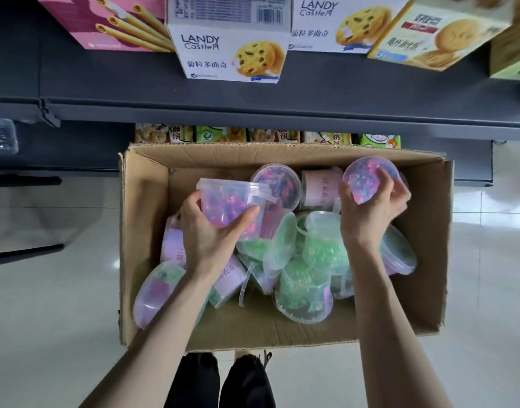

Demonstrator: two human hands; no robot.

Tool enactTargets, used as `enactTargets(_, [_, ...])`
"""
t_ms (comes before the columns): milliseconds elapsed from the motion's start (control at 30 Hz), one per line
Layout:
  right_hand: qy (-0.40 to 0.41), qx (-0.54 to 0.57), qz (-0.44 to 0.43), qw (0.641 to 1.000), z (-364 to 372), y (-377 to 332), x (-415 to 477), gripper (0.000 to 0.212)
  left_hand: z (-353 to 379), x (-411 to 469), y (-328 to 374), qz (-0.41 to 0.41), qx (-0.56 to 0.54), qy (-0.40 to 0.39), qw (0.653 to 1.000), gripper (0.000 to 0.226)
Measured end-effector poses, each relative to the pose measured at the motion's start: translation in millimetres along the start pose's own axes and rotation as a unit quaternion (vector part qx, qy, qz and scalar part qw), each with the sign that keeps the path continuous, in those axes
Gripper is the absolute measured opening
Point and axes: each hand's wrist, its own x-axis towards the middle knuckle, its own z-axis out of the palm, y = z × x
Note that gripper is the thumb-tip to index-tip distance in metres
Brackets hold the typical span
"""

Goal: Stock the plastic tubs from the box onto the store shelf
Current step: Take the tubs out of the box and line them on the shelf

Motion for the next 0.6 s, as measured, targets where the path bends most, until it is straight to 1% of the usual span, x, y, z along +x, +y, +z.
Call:
enactTargets(33, [0.014,-0.042,0.018,0.999,-2.9,3.8,3.7,0.07,4.5,-3.2,3.6,-0.003,-0.008,-0.002,1.0,0.089])
enactTargets(100, [-0.009,-0.091,0.06,0.994,-5.1,10.2,11.9,0.09,12.1,-5.0,10.5,0.0,-0.012,-0.005,1.0,0.09])
enactTargets(167, [-0.034,-0.073,0.095,0.992,-5.4,16.6,19.6,0.097,17.5,-3.6,15.6,0.007,-0.009,-0.004,1.0,0.088])
enactTargets(200, [-0.031,-0.057,0.099,0.993,-5.9,20.1,21.8,0.094,19.5,-2.2,17.2,0.01,-0.006,-0.002,1.0,0.085])
enactTargets(267, [-0.002,-0.008,0.08,0.997,-9.8,25.5,21.3,0.076,22.2,0.5,18.4,0.008,0.0,0.008,1.0,0.082])
enactTargets(367, [0.028,0.092,0.068,0.993,-14.3,28.5,18.3,0.051,26.5,2.5,17.0,-0.006,-0.008,0.011,1.0,0.087])
enactTargets(467, [0.046,0.154,0.104,0.982,-11.6,26.9,19.8,0.034,30.1,1.2,16.8,-0.002,-0.02,0.019,1.0,0.088])
enactTargets(533, [0.075,0.18,0.16,0.968,-9.5,31.2,22.7,0.035,32.1,0.1,17.5,0.0,-0.03,0.019,0.999,0.089])
enactTargets(600, [0.069,0.18,0.217,0.957,-7.8,38.2,23.7,0.045,33.0,0.0,17.5,0.002,-0.034,0.013,0.999,0.089])
